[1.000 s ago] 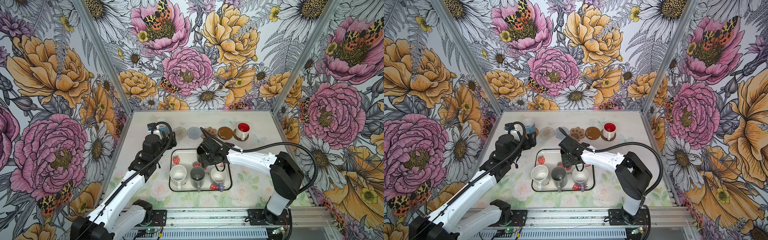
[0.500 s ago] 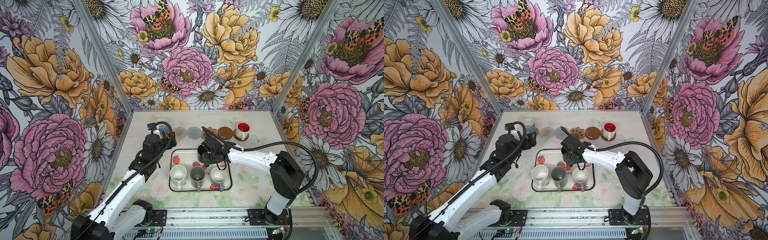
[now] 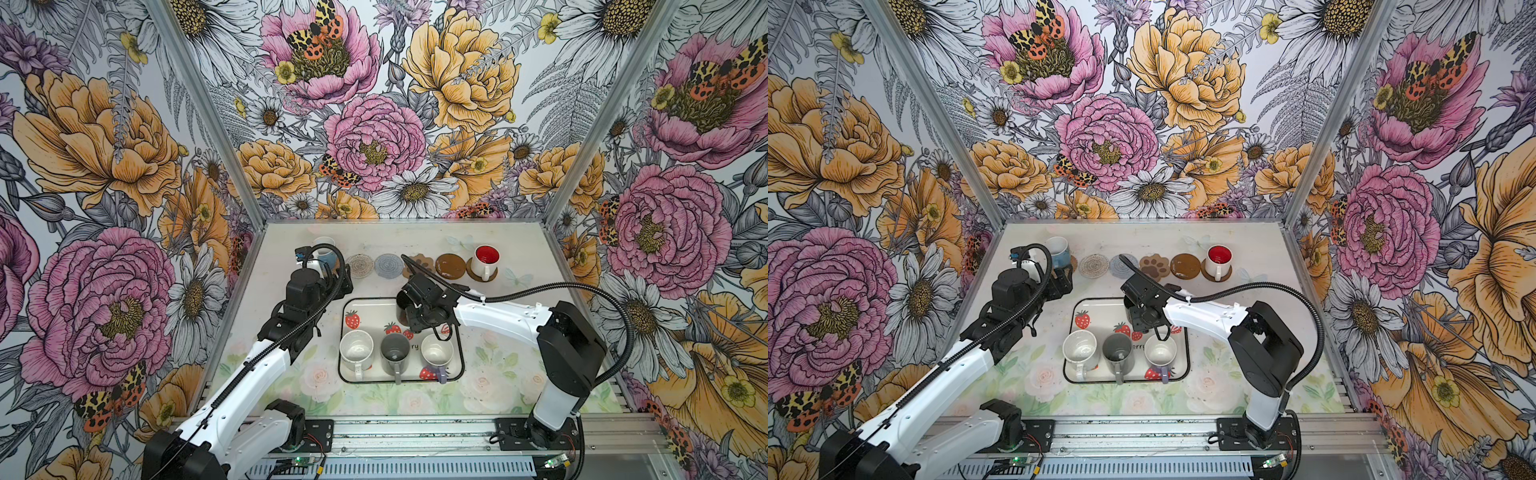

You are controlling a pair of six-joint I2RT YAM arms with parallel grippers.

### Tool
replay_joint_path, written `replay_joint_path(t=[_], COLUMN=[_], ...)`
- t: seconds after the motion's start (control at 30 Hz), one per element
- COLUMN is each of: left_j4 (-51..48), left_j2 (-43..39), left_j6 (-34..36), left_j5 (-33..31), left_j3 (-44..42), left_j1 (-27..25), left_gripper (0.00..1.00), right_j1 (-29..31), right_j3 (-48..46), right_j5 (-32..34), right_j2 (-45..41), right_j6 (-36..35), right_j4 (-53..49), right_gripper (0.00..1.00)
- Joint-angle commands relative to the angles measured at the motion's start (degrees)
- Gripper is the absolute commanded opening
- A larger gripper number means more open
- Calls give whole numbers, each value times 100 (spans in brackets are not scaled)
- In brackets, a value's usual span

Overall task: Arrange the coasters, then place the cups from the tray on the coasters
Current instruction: 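Lower the right gripper into the black mug and grasp its rim, then lift the black mug with the right gripper toward the scratched brown disc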

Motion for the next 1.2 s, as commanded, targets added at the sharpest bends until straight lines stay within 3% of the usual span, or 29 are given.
replay_joint_path(t=[0.0, 0.33, 0.67, 1.17], left_j4=[113, 115, 107, 142], left_j2=[21, 40, 16, -48], left_j6=[-39, -39, -29, -48], left_j5=[44, 37, 45, 84], left_j3=[-69, -61, -70, -136], left_j1=[57, 67, 81, 145], left_gripper=[92, 92, 92, 92], right_j1=[19, 27, 27, -64], right_j3=[183, 298, 328, 328], right_j5=[119, 49, 73, 354], right_j2=[142, 285, 226, -331], right_j6=[-32, -85, -128, -686], right_j4=[116, 121, 108, 71], right_gripper=[35, 30, 0, 0])
